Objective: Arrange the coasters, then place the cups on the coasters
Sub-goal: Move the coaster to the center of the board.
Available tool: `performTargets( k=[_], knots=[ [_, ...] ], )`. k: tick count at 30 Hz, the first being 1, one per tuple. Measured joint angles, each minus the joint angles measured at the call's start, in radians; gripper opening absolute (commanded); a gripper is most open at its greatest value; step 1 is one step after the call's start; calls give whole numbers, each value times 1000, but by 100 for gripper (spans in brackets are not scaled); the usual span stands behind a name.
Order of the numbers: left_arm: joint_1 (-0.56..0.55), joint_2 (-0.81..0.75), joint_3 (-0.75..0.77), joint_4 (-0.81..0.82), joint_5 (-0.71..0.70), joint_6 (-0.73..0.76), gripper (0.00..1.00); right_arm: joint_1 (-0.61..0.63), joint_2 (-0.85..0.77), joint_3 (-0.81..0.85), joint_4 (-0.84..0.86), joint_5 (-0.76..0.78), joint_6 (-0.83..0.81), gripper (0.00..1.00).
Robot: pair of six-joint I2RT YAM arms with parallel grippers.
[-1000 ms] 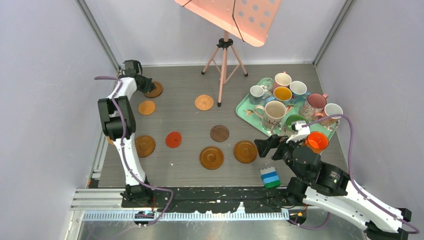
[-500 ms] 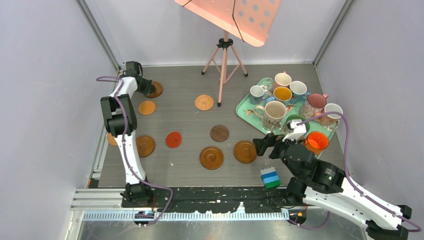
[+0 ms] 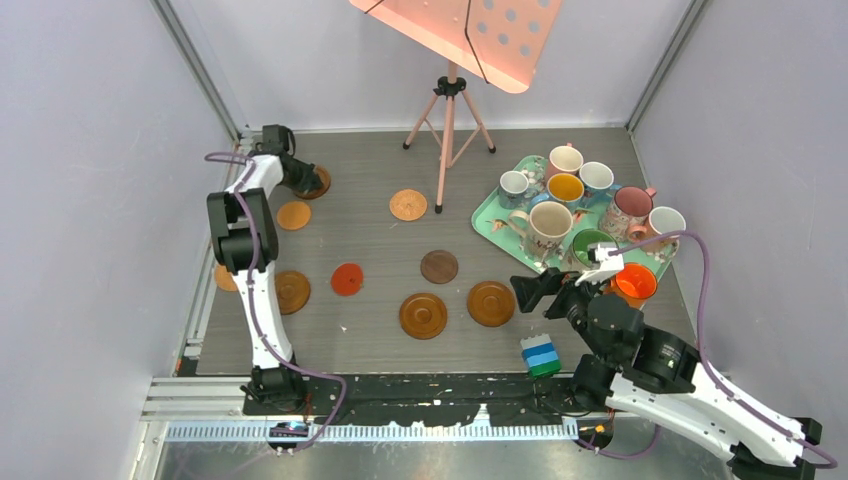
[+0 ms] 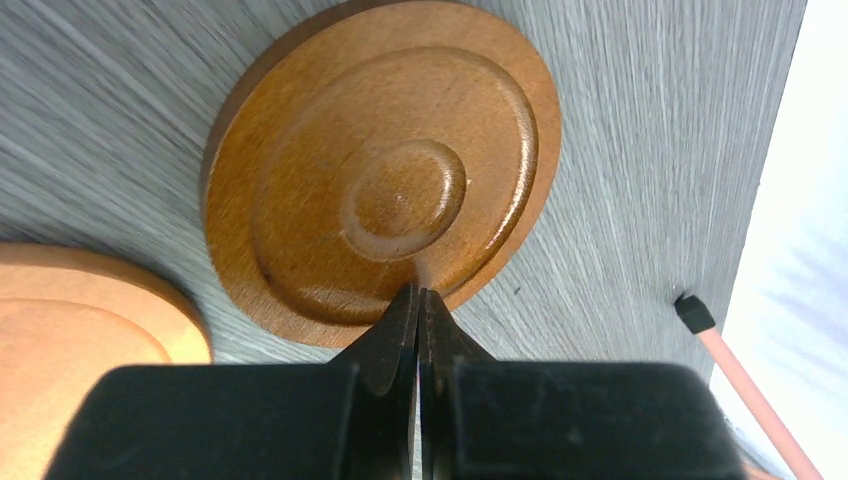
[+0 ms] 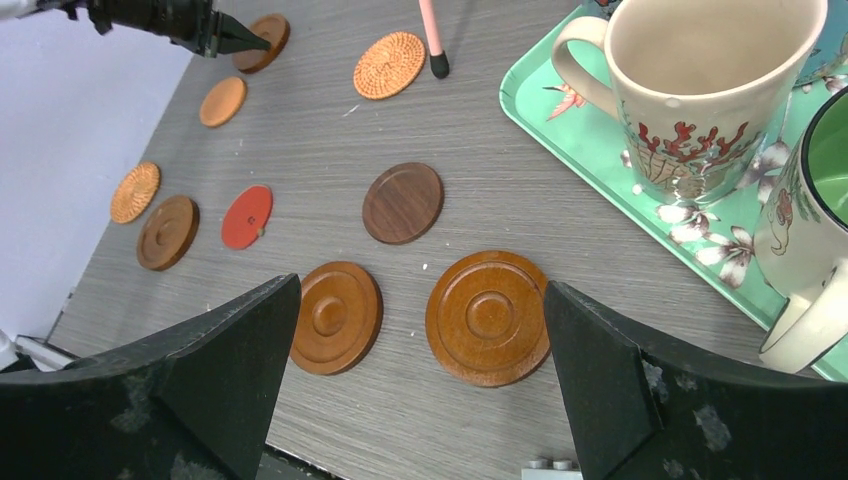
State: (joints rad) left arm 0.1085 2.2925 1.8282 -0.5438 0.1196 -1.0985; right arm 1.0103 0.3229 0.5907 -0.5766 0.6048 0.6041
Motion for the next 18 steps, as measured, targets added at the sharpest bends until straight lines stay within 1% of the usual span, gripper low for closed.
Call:
performTargets(
  k=[10,18],
  knots=[
    [-64,-18,-32,0,24,16,0,0,-100,-19,-32,5,37,100],
    [-105,-19,-34,0,60,61,0,0,-116,-21,-45,8,50,100]
  ],
)
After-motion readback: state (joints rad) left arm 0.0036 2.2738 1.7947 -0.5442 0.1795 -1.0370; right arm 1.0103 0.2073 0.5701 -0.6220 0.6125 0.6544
